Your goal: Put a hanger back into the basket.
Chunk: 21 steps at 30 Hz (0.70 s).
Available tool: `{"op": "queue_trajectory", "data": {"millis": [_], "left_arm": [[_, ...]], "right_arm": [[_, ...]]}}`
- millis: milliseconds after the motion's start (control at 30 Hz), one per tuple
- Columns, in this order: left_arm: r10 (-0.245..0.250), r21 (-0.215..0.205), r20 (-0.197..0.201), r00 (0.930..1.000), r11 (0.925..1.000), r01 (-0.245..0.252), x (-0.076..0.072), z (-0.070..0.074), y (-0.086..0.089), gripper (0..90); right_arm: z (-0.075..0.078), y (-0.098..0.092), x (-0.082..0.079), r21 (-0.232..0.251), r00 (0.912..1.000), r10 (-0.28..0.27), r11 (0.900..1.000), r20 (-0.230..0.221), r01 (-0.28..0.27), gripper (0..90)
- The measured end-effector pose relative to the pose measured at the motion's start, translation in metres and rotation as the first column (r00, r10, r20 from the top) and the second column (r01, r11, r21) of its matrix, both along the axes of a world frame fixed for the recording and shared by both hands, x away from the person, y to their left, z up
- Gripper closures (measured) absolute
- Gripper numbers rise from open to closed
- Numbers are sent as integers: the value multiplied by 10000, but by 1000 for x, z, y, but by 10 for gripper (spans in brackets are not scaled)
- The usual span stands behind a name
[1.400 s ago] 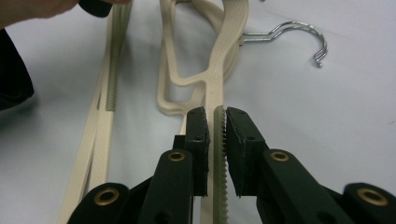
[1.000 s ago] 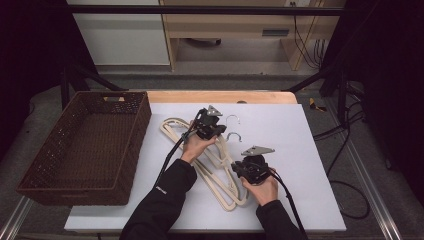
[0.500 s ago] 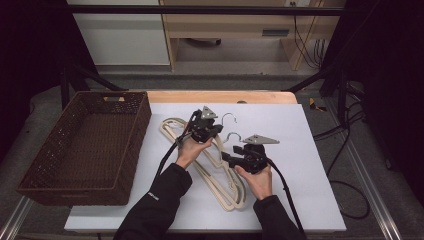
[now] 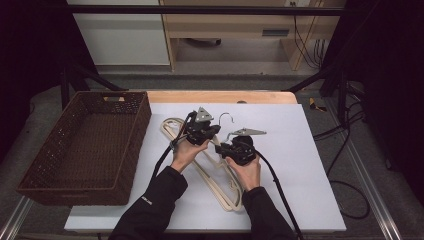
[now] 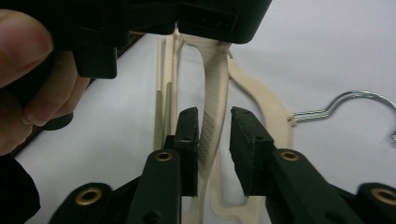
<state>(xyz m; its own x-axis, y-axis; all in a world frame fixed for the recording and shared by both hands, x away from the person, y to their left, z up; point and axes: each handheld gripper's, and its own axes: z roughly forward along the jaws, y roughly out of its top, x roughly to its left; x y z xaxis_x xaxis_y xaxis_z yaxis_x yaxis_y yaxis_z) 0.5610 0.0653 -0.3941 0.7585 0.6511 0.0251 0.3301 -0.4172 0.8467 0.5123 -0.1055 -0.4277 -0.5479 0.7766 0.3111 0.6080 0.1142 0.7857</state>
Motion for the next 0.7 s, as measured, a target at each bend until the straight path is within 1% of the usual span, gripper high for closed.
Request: {"op": "queue_trajectory", "data": {"millis": [67, 100, 233, 267, 333, 367, 433, 500, 567, 600, 633, 667, 700], "left_arm": [[22, 62, 48, 10000, 10000, -22, -2, 1, 0, 889], [19, 57, 38, 10000, 10000, -19, -3, 1, 1, 888], [-3, -189, 13, 10000, 9998, 3, -5, 4, 7, 887], [-23, -248, 42, 10000, 9997, 24, -6, 5, 8, 885], [-97, -296, 122, 9999, 9995, 100, -8, 9, 11, 877], [-113, -404, 75, 9999, 9991, 115, -10, 12, 13, 855], [-117, -468, 79, 9999, 9988, 120, -13, 20, 19, 740], [-56, -685, 156, 9999, 9976, 67, -18, 29, 27, 642], [-166, -853, 268, 9995, 9962, 189, -23, 39, 37, 558], [-171, -875, 407, 9990, 9959, 206, -28, 45, 43, 515], [-204, -816, 438, 9988, 9964, 240, -30, 48, 47, 458], [-254, -814, 524, 9983, 9962, 296, -34, 52, 52, 405], [-297, -812, 621, 9976, 9961, 347, -38, 56, 57, 349]], "right_arm": [[-1, 2, 1, 207, 9998, 132, 9997, -169, -129, 790], [0, 2, 0, 290, 9995, 125, 9995, -273, -117, 797], [1, 1, 1, 596, 9986, 122, 9982, -510, -92, 824], [1, 1, 1, 656, 9987, 109, 9978, -491, -77, 832], [3, 0, 0, 933, 9977, 69, 9956, -673, -6, 849], [4, 0, -1, 1065, 9972, 74, 9943, -740, 6, 856], [6, 0, -3, 1544, 9950, 194, 9880, -983, -40, 869], [10, 2, -6, 1565, 9951, 372, 9874, -917, -225, 871], [13, 3, -10, 1562, 9945, 473, 9872, -931, -324, 871], [14, 2, -12, 1542, 9949, 538, 9872, -858, -401, 871], [17, 1, -14, 1643, 9945, 673, 9850, -804, -533, 871], [18, -1, -15, 1639, 9945, 751, 9845, -728, -624, 872], [21, -2, -17, 1665, 9945, 880, 9830, -562, -776, 871]]}}
